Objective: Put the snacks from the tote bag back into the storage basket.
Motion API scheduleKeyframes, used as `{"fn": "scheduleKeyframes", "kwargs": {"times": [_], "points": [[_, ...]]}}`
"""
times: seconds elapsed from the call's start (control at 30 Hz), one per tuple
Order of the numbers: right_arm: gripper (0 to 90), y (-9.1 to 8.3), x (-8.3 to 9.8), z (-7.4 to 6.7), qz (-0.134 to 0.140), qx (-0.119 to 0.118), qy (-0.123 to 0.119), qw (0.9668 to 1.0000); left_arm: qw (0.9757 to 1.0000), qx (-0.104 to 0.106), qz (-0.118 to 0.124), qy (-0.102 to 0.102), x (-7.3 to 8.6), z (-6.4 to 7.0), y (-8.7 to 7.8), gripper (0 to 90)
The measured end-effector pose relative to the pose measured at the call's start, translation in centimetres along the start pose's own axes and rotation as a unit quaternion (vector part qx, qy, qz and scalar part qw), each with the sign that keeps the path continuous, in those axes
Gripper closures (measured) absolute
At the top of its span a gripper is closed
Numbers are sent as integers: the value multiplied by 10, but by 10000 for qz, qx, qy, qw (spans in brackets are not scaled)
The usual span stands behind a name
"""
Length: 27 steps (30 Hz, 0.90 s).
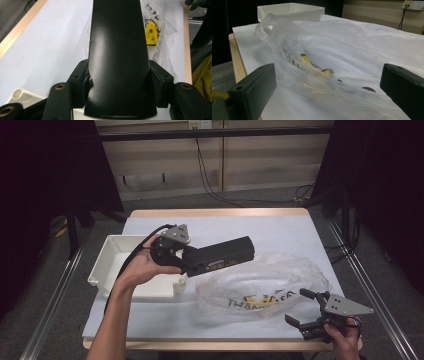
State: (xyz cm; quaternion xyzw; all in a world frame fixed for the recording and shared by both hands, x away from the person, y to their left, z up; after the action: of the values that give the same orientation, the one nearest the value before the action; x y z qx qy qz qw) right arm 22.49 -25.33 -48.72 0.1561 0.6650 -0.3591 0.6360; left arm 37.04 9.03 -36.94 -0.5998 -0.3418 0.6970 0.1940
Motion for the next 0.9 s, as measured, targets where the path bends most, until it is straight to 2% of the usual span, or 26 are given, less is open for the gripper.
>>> {"fn": "scheduleKeyframes", "kwargs": {"times": [0.13,0.2,0.27,0.53,0.63,0.77,0.9], "points": [[0,0,0,0,-7,0,-3,10000,10000,-18,21,-24,4,-3,-6,431],[0,1,0,0,-8,-5,-3,10000,9999,-143,-18,10,8,-7,-12,431],[0,1,0,-1,-22,-8,13,10000,9997,-226,-13,-46,10,-9,-15,431],[0,1,0,-1,-14,-66,10,10000,9993,-291,53,-206,19,-18,-30,431],[0,1,0,-1,-14,-64,7,10000,9991,-369,38,-226,21,-21,-37,431],[0,1,0,-1,-12,-39,22,10000,9986,-401,175,-297,22,-25,-44,431],[0,1,0,-1,-6,-46,15,10000,9985,-440,143,-296,25,-28,-49,431]]}}
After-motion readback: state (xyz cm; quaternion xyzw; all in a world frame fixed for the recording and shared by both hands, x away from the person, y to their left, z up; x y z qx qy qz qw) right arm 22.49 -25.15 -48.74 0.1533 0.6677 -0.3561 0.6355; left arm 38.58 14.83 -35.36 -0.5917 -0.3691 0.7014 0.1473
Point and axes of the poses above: each handheld gripper's, and its own axes: y roughly forward along the jaws, x roughly out of its underside, z roughly to its right, the point moved 6 cm from there along y, roughly forward along the jaws, and after that the axes turned 7 degrees about -y, right-handed, at the moved point
